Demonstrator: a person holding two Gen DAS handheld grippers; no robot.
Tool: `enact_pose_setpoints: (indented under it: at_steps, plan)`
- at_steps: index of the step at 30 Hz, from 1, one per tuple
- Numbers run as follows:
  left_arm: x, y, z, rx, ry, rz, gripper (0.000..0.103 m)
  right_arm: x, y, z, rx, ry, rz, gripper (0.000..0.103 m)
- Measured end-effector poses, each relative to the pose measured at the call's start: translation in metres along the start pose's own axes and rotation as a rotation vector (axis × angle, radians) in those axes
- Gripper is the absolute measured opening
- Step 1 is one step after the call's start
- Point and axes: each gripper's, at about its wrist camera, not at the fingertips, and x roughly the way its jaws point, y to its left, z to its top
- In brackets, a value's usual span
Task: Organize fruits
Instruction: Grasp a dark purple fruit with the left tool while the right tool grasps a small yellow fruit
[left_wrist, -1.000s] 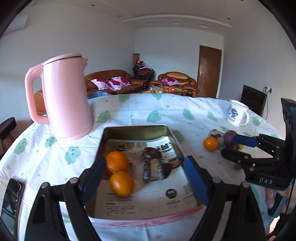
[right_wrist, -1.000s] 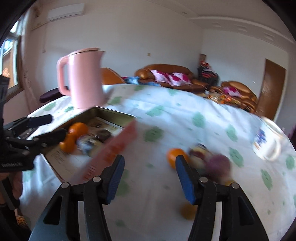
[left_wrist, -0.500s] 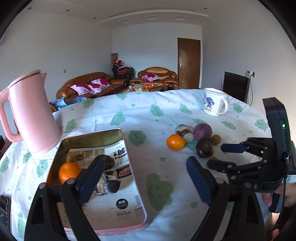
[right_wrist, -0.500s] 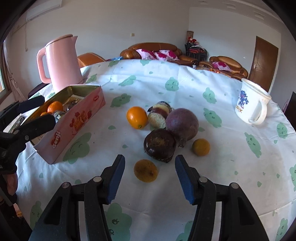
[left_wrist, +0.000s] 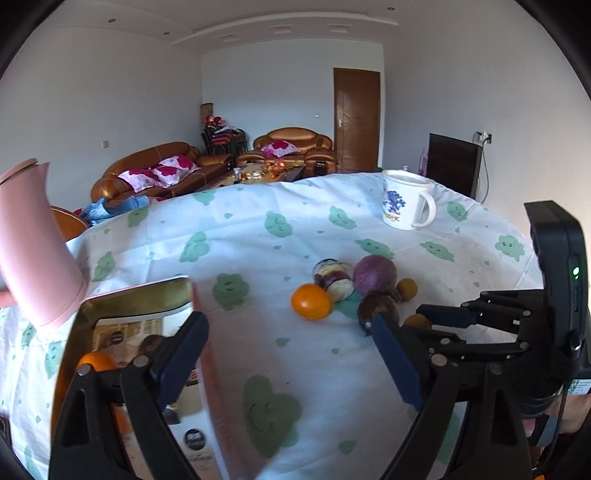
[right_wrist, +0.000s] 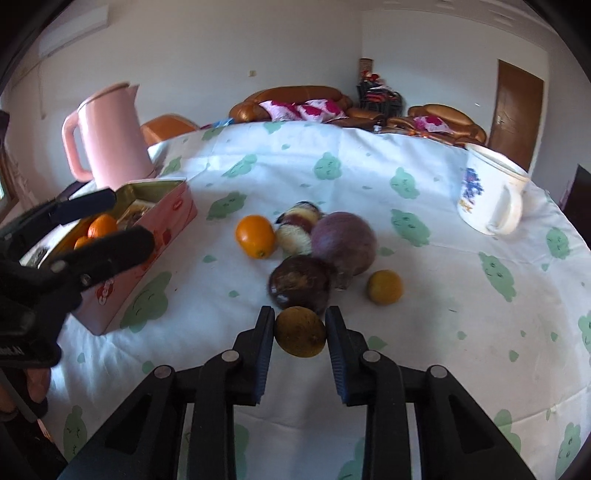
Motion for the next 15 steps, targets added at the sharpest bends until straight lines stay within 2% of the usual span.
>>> enact_pose_setpoints:
  at_steps: [5,7,15]
  plan:
    - [0.029,-0.026,0.007,0.025,0.069,-0.062,0.089,-0.005,-0.028,0.004,0.051,-0.028,-0.112,0.03]
    - [0.039,-0.037,0.01,0.041,0.095,-0.086,0.083,-0.004,-0.04,0.006,0.073,-0.035,-0.151,0.03]
    - [0.079,-0.06,0.006,0.039,0.207,-0.153,0.057,-0.008,-0.051,0.009,0.12,-0.058,-0.163,0.03]
